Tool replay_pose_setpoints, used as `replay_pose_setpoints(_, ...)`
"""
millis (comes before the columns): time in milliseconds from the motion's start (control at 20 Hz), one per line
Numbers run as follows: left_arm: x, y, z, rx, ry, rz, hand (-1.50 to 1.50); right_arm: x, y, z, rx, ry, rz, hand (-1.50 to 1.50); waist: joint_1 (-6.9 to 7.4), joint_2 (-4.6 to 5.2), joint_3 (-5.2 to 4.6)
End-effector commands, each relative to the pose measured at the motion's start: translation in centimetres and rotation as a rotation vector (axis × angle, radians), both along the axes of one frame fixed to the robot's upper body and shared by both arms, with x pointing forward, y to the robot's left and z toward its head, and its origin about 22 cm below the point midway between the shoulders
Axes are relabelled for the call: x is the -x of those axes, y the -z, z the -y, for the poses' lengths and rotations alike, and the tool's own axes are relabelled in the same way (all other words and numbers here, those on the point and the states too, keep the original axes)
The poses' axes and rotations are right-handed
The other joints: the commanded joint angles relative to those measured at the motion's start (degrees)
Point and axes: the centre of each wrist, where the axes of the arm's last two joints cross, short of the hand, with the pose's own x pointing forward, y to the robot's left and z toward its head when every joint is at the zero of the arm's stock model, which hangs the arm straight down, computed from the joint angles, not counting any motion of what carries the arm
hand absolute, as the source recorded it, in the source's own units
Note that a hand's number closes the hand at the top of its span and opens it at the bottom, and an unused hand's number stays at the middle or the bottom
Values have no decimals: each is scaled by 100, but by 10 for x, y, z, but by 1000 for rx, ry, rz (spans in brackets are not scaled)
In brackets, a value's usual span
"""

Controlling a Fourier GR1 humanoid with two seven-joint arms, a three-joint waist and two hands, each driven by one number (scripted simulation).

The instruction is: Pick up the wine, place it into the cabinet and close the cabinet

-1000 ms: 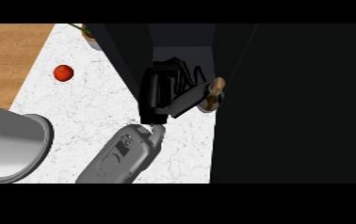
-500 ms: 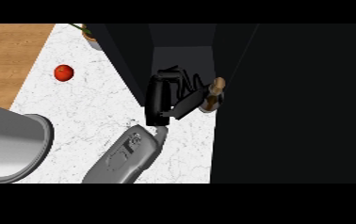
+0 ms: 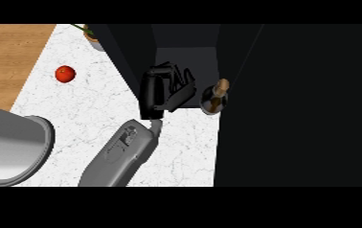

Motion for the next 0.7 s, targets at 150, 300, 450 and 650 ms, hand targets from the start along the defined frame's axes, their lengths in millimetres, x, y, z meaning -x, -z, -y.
replay_pose_setpoints(150,-21,7,-23,35,-20,-34,150,23,-7,-1,-45,-58,41,-150,13,3,0)
replay_pose_setpoints(300,-27,5,-15,24,3,-38,150,32,-9,5,-45,-58,25,-150,-15,2,2)
replay_pose_setpoints(450,-48,-6,-7,13,-11,-56,150,22,-9,1,-60,-67,40,-150,-88,22,-1)
replay_pose_setpoints(650,-50,6,-11,50,2,-81,150,25,-3,-5,-59,-74,35,-150,-86,21,-2)
